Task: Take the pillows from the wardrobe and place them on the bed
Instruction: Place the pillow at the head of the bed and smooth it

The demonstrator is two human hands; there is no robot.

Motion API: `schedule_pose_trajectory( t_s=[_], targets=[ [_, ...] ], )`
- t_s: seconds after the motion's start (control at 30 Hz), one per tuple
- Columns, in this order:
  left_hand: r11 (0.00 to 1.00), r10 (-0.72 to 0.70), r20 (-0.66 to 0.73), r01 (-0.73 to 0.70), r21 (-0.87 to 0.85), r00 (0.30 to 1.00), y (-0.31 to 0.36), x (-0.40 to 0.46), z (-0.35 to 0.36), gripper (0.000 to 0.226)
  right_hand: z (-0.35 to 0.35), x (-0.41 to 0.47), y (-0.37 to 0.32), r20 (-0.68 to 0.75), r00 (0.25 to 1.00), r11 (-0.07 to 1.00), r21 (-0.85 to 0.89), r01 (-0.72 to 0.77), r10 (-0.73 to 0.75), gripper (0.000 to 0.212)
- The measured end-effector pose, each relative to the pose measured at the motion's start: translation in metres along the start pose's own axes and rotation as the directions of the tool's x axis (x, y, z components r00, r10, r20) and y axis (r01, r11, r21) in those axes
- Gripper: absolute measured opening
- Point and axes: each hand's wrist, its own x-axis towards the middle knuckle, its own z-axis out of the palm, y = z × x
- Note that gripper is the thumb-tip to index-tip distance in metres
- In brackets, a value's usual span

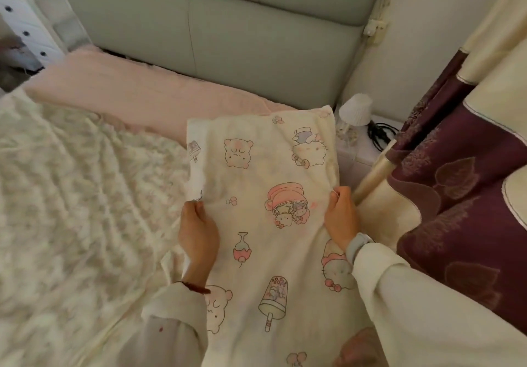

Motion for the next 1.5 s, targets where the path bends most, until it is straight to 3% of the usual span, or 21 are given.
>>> schedule_pose_trajectory(
  t_s=[0.43,0.63,0.7,0.8,0.97,1.07,1.17,1.23,1.3,1.43,1.5],
  targets=[
    [0.987,-0.153,-0.026,0.151,-0.062,0.988,0.079,0.138,0.097,0.022,0.039,0.195,-0.069,0.068,0.994,0.992,-0.089,0.090,-0.084,0.018],
    [0.969,-0.223,-0.127,0.207,-0.132,0.966,0.102,0.193,0.130,0.022,0.075,0.295,-0.102,0.138,0.972,0.966,-0.148,0.212,-0.192,0.015],
    [0.959,-0.264,-0.179,0.238,-0.154,0.948,0.111,0.210,0.144,0.023,0.093,0.335,-0.116,0.182,0.950,0.942,-0.174,0.286,-0.255,0.014],
    [0.943,-0.317,-0.274,0.271,-0.192,0.908,0.122,0.241,0.177,0.022,0.129,0.401,-0.143,0.272,0.895,0.919,-0.074,0.386,-0.354,0.015],
    [0.871,-0.489,-0.373,0.420,-0.256,0.788,0.133,0.299,0.246,0.020,0.200,0.511,-0.186,0.392,0.779,0.847,0.001,0.531,-0.489,0.015],
    [0.896,-0.443,-0.421,0.402,-0.188,0.791,0.127,0.333,0.286,0.021,0.246,0.567,-0.206,0.426,0.718,0.807,0.050,0.588,-0.550,0.017],
    [0.892,-0.405,-0.464,0.453,-0.010,0.787,0.115,0.352,0.313,0.025,0.283,0.603,-0.208,0.476,0.697,0.798,0.014,0.603,-0.536,0.019],
    [0.849,-0.489,-0.435,0.526,-0.040,0.756,0.112,0.364,0.330,0.022,0.303,0.618,-0.199,0.567,0.687,0.793,-0.094,0.603,-0.455,0.028],
    [0.747,-0.660,-0.299,0.644,-0.164,0.689,0.109,0.372,0.347,0.035,0.317,0.623,-0.181,0.643,0.675,0.762,-0.212,0.612,-0.363,0.041],
    [0.680,-0.733,-0.163,0.723,-0.126,0.661,0.089,0.354,0.371,0.059,0.329,0.615,-0.138,0.721,0.599,0.691,-0.234,0.684,-0.349,0.049],
    [0.633,-0.771,-0.068,0.749,-0.194,0.634,0.078,0.337,0.384,0.067,0.332,0.613,-0.122,0.712,0.636,0.709,-0.280,0.647,-0.299,0.053]
  ],
)
